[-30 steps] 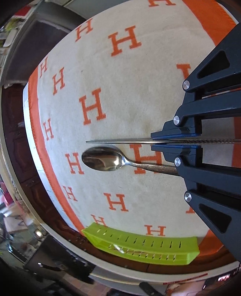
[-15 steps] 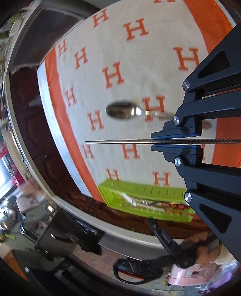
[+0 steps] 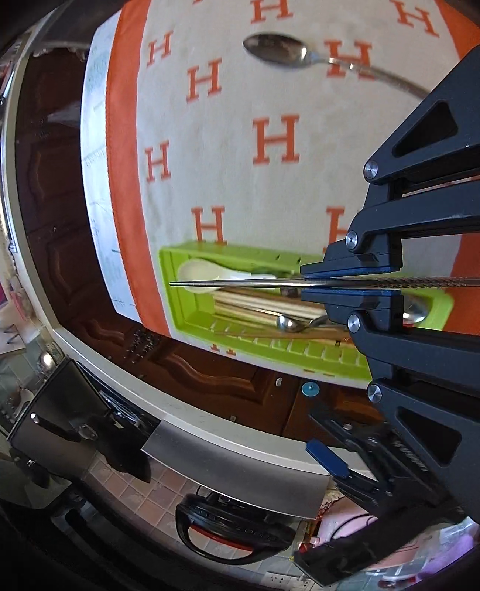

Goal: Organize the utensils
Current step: 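Carry the red-striped chopstick into the green tray and open the left tool, then close the right tool on the silver spoon handle and lift it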

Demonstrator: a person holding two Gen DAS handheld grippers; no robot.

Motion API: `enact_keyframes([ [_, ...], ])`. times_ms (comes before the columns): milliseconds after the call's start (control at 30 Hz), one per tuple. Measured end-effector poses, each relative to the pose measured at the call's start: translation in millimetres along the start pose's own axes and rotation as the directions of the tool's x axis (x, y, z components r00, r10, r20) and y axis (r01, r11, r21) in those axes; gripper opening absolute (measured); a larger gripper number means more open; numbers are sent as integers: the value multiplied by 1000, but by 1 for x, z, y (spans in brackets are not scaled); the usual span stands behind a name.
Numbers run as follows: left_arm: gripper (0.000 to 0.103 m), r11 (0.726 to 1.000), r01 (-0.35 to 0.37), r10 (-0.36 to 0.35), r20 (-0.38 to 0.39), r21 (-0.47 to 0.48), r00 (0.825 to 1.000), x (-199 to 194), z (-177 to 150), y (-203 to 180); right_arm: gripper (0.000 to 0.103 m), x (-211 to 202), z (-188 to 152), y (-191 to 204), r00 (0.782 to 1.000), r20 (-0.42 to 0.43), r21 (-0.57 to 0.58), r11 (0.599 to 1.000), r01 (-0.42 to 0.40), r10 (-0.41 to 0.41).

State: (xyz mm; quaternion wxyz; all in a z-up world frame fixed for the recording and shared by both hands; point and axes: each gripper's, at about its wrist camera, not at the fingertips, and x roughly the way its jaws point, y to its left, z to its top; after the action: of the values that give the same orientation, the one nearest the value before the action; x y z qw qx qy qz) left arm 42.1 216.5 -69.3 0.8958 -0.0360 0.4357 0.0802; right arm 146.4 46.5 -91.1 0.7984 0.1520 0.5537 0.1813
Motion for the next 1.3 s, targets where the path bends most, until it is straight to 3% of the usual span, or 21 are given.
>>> enact_keyframes([
  [367, 74, 997, -16, 16, -2, -74, 1000, -2, -4, 29, 7, 52, 11, 43, 999, -49, -21, 1000, -11, 10],
  [500, 77, 997, -12, 12, -2, -82, 1000, -2, -5, 29, 20, 49, 11, 46, 999, -32, -32, 999, 2, -3],
  [567, 77, 997, -7, 7, -3, -81, 1000, -2, -5, 28, 20, 45, 10, 45, 1000, -27, -35, 999, 3, -4],
  [1000, 78, 999, 34, -35, -26, -32, 999, -9, -8, -5, 20, -5, -14, 4, 996, 38, -92, 992, 85, -81],
  [1300, 80, 996, 75, -73, -41, 49, 997, -18, -11, -50, 20, -44, -36, -52, 987, 84, -56, 989, 140, -135],
])
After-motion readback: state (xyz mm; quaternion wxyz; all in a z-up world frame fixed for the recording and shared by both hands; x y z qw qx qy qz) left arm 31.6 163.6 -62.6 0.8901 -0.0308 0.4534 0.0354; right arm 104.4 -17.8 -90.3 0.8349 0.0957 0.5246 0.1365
